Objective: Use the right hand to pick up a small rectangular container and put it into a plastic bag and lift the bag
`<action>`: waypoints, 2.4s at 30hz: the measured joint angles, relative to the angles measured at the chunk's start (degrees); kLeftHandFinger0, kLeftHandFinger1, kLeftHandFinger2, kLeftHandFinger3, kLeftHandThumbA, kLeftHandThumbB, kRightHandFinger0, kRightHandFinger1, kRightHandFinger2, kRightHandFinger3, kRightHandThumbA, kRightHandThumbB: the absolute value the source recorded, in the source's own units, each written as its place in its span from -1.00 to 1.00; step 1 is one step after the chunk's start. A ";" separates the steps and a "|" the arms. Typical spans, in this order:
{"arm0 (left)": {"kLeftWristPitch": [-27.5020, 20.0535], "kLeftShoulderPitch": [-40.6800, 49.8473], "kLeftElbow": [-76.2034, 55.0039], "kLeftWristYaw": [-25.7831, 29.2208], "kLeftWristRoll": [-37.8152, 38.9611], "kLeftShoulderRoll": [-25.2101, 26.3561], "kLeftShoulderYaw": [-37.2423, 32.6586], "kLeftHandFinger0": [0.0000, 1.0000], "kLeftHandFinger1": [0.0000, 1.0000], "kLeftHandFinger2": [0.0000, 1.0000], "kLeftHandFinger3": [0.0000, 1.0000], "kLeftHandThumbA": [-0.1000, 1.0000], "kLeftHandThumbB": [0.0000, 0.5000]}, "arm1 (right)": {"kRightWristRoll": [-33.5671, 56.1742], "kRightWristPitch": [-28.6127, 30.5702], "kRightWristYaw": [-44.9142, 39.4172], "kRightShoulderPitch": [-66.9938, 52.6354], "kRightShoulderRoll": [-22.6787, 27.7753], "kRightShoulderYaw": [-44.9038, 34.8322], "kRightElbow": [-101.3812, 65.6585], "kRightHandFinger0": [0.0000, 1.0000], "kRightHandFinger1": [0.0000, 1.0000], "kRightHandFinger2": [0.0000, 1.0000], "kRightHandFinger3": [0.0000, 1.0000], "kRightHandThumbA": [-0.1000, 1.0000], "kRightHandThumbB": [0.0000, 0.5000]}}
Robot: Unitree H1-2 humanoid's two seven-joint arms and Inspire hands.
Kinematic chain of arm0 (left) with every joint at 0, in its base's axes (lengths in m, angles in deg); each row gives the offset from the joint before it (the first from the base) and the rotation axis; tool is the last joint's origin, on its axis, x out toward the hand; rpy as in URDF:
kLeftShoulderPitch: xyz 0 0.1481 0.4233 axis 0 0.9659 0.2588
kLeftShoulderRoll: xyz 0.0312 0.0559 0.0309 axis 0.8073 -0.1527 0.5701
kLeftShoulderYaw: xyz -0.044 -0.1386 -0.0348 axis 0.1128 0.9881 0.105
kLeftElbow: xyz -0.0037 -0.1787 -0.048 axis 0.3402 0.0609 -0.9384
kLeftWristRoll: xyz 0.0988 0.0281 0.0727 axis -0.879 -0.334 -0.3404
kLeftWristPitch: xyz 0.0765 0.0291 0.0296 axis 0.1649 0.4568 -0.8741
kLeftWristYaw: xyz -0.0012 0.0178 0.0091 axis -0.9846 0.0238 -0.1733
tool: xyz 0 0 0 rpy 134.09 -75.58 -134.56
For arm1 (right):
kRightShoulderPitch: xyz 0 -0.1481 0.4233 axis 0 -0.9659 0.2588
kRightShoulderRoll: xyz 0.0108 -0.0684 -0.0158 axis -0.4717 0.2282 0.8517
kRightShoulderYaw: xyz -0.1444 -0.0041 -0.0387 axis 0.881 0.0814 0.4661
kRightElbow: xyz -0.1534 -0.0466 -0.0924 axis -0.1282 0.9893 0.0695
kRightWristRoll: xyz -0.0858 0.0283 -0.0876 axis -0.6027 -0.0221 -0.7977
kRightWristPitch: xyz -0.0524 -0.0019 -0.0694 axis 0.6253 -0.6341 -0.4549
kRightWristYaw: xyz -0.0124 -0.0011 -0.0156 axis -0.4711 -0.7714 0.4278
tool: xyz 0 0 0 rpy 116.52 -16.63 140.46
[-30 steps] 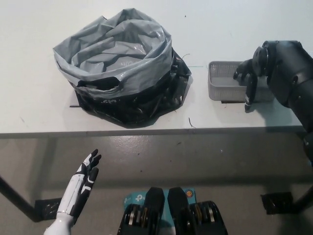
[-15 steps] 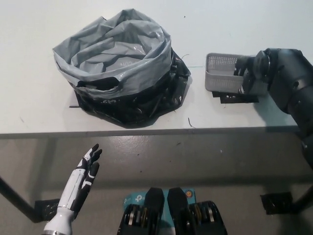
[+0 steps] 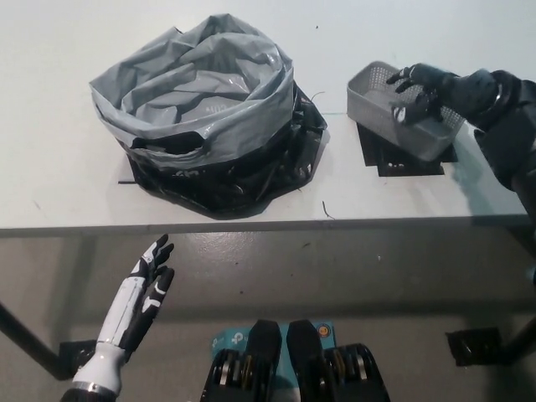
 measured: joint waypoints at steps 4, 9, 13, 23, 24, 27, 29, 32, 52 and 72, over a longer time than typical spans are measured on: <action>0.04 -0.22 0.11 -0.10 0.02 0.00 0.00 1.00 1.00 1.00 1.00 0.90 -0.12 | 3.69 -3.31 -2.15 0.00 -0.01 -6.29 0.29 -1.00 -0.60 0.33 0.65 -1.00 -0.19; 0.21 -0.47 0.19 -0.20 0.06 0.00 0.00 1.00 1.00 1.00 1.00 0.88 -0.20 | 9.11 -8.62 -4.67 -0.08 -0.02 -14.89 0.30 -1.00 -0.62 0.31 -0.35 -1.00 -0.34; 0.25 -0.55 0.20 -0.23 0.10 0.00 0.01 1.00 1.00 1.00 1.00 0.89 -0.22 | 12.48 -11.40 -5.94 -0.46 -0.01 -19.80 0.15 -1.00 -0.66 0.35 -0.21 -1.00 -0.35; 0.25 -0.85 0.23 -0.32 0.29 0.00 0.14 1.00 1.00 1.00 1.00 0.91 -0.18 | 14.02 -11.25 -4.87 -5.91 0.05 -15.23 -6.24 1.00 1.00 1.00 1.00 0.30 0.18; 0.25 -0.85 0.22 -0.33 0.29 0.00 0.14 1.00 1.00 1.00 1.00 0.91 -0.19 | 13.21 -10.61 -4.70 -6.04 0.10 -13.22 -6.89 1.00 1.00 1.00 1.00 0.43 0.51; 0.25 -0.86 0.22 -0.35 0.30 0.00 0.14 1.00 1.00 1.00 1.00 0.92 -0.19 | 11.36 -8.76 -4.42 -6.40 0.28 -8.82 -8.83 1.00 1.00 1.00 1.00 0.78 1.00; 0.28 -0.85 0.22 -0.35 0.29 0.00 0.14 1.00 1.00 1.00 1.00 0.93 -0.16 | 8.53 -6.78 -3.42 -7.15 0.65 -3.04 -11.67 1.00 1.00 1.00 1.00 0.77 1.00; 0.37 -0.84 0.22 -0.35 0.28 0.00 0.13 1.00 1.00 1.00 1.00 0.93 -0.18 | 5.06 -5.03 -1.28 -8.36 0.94 3.06 -15.75 1.00 1.00 1.00 1.00 0.82 1.00; 1.16 -0.94 0.20 -0.69 0.40 0.02 0.15 1.00 1.00 1.00 1.00 0.88 -0.24 | -5.83 -1.69 4.11 -9.52 5.26 13.02 -37.87 1.00 1.00 1.00 1.00 0.91 1.00; 1.34 0.66 -0.23 -0.88 0.44 0.02 0.12 1.00 1.00 1.00 1.00 0.76 -0.21 | -8.56 -9.52 4.11 -9.45 4.02 11.63 -34.84 1.00 1.00 1.00 1.00 1.00 1.00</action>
